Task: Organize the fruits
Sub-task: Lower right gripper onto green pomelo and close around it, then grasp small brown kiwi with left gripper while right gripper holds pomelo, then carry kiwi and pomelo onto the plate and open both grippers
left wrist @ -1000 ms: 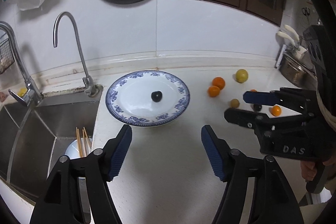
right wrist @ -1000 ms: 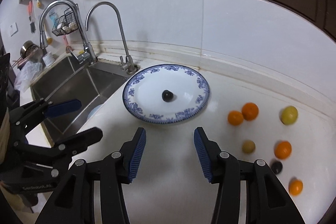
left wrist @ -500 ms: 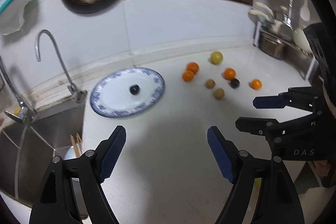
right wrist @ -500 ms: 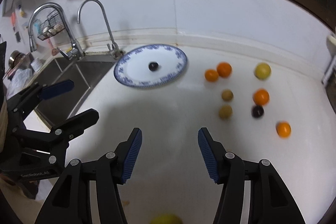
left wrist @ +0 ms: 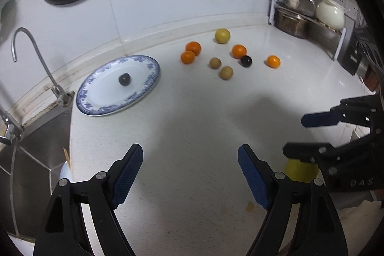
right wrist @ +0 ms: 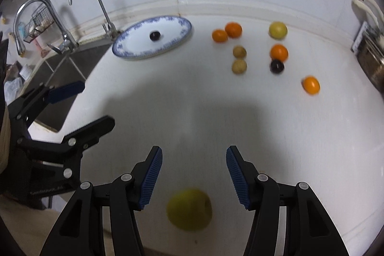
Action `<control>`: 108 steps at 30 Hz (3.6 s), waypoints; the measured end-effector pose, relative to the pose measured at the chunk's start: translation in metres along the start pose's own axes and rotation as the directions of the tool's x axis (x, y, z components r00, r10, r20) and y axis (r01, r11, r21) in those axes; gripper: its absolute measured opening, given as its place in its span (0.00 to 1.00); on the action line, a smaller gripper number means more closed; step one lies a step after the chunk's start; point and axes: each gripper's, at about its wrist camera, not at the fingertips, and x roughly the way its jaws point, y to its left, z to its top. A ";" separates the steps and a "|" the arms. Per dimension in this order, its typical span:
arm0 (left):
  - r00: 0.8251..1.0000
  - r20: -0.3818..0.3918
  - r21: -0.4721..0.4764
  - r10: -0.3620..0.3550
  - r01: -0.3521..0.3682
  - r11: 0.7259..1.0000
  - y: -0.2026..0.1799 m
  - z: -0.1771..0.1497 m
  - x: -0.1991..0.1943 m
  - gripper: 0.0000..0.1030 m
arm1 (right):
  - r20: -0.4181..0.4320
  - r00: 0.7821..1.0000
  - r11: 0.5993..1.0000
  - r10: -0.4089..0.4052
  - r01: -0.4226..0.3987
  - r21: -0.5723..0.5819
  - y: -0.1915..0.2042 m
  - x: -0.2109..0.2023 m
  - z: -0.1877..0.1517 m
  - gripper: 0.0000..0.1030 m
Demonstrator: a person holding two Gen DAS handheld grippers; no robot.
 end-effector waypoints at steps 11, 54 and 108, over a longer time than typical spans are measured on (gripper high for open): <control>0.999 -0.035 0.044 -0.018 0.020 0.999 -0.014 -0.008 0.006 0.83 | -0.139 0.989 0.997 0.057 -0.048 0.068 -0.006 0.013 -0.029 0.55; 0.997 0.046 0.029 -0.069 0.068 0.997 -0.043 0.060 0.061 0.82 | 0.102 0.994 0.988 -0.040 0.024 0.152 -0.083 0.013 0.028 0.49; 0.999 0.026 -0.069 -0.026 0.028 0.997 -0.028 0.104 0.114 0.26 | 0.164 0.986 0.993 -0.003 -0.015 0.113 -0.116 0.047 0.089 0.49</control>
